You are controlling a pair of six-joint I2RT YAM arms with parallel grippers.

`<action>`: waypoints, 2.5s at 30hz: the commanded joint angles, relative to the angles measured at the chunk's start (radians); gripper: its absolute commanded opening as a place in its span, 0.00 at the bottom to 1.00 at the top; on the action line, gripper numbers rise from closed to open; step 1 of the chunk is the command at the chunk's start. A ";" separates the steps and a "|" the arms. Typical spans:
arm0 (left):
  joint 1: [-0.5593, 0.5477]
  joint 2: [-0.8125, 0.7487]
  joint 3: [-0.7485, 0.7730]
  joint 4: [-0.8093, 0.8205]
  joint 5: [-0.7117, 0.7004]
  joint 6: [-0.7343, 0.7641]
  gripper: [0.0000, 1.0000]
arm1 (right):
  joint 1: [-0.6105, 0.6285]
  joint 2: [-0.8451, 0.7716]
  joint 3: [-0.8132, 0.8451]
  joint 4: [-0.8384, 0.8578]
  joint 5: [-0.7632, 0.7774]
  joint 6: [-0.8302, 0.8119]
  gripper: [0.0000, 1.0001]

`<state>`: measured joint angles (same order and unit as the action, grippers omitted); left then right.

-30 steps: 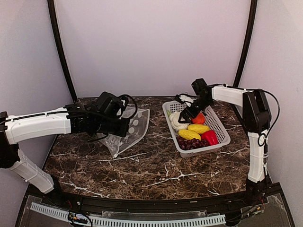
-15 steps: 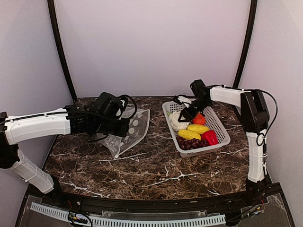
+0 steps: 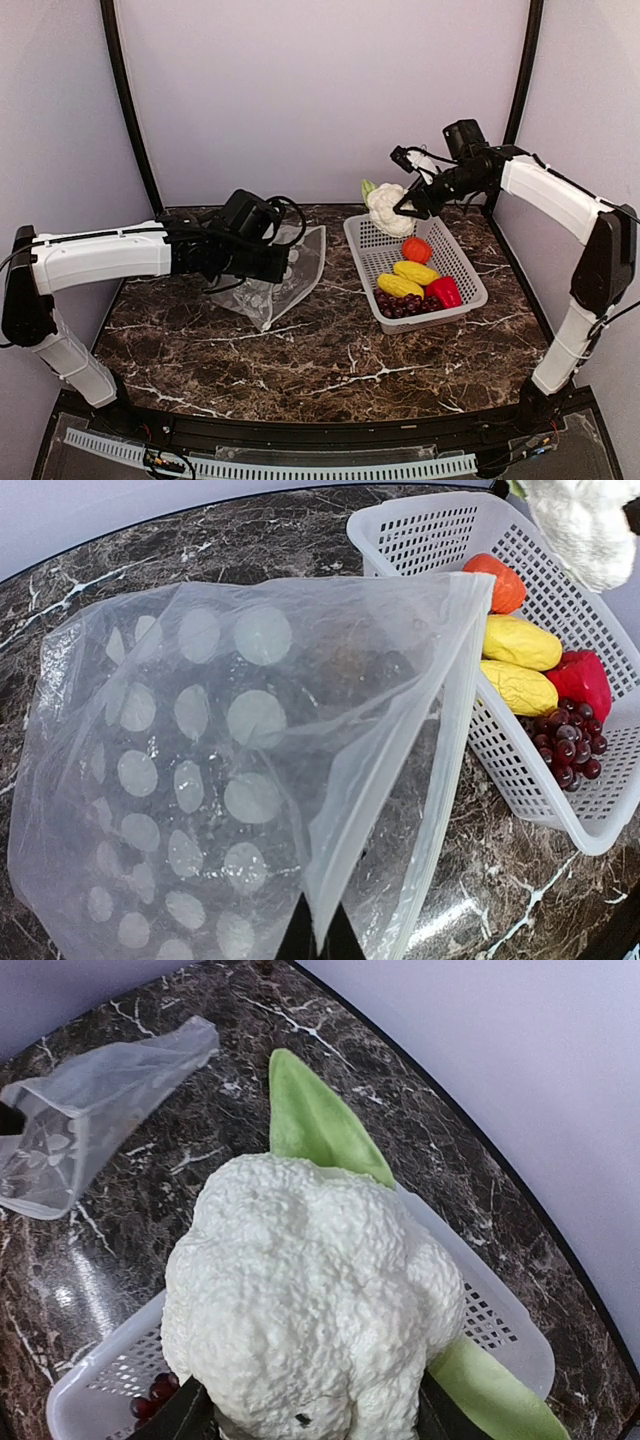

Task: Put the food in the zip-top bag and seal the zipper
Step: Pick up the fake vegetable from the bin, then place the fake vegetable in the zipper food storage bag.

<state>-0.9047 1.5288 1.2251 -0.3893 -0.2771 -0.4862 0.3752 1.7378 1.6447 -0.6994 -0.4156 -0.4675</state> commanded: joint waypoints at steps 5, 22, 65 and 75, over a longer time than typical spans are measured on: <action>0.008 0.098 0.107 0.037 0.007 -0.025 0.01 | 0.069 -0.095 -0.004 -0.120 -0.354 0.025 0.38; 0.008 0.073 0.058 0.239 0.101 -0.154 0.01 | 0.193 0.066 0.034 -0.146 -0.439 0.144 0.32; 0.009 0.060 0.012 0.381 0.143 -0.206 0.01 | 0.292 0.158 0.436 -0.309 -0.181 0.222 0.93; 0.011 -0.008 -0.047 0.411 0.090 -0.196 0.01 | 0.203 0.121 0.147 -0.226 -0.226 0.323 0.81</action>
<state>-0.8986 1.5902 1.2003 -0.0124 -0.1448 -0.6922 0.5880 1.7950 1.8874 -0.9405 -0.5671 -0.1909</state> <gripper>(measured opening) 0.011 0.826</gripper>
